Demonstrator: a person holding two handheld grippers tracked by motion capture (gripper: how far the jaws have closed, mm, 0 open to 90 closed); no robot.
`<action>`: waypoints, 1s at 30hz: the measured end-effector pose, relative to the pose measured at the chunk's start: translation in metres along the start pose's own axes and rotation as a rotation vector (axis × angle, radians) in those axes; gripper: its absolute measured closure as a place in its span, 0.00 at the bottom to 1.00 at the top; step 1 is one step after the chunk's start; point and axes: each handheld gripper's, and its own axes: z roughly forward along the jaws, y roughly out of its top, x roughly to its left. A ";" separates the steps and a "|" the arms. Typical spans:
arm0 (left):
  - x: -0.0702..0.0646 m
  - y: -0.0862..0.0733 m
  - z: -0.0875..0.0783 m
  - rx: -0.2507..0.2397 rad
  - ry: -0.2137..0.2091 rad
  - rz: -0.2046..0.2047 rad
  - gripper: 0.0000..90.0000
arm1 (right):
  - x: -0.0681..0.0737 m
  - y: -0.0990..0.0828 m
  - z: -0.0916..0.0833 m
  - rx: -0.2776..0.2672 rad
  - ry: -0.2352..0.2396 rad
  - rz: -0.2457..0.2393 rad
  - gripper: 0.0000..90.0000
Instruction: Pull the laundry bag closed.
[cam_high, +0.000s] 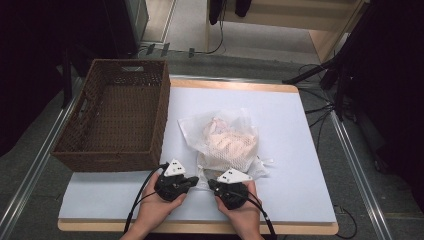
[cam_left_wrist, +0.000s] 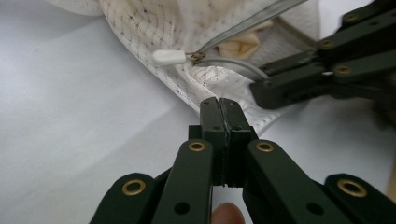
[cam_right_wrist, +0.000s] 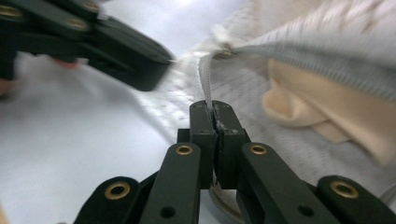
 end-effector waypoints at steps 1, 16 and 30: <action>0.000 -0.001 -0.002 -0.009 -0.003 -0.005 1.00 | -0.001 0.000 0.000 -0.002 -0.003 0.003 0.99; 0.019 -0.008 -0.016 -0.048 -0.025 -0.104 0.97 | -0.001 0.004 0.005 -0.004 -0.014 -0.010 0.99; 0.021 0.000 0.000 -0.021 0.068 -0.147 0.83 | -0.002 0.004 0.006 -0.005 -0.014 -0.010 0.99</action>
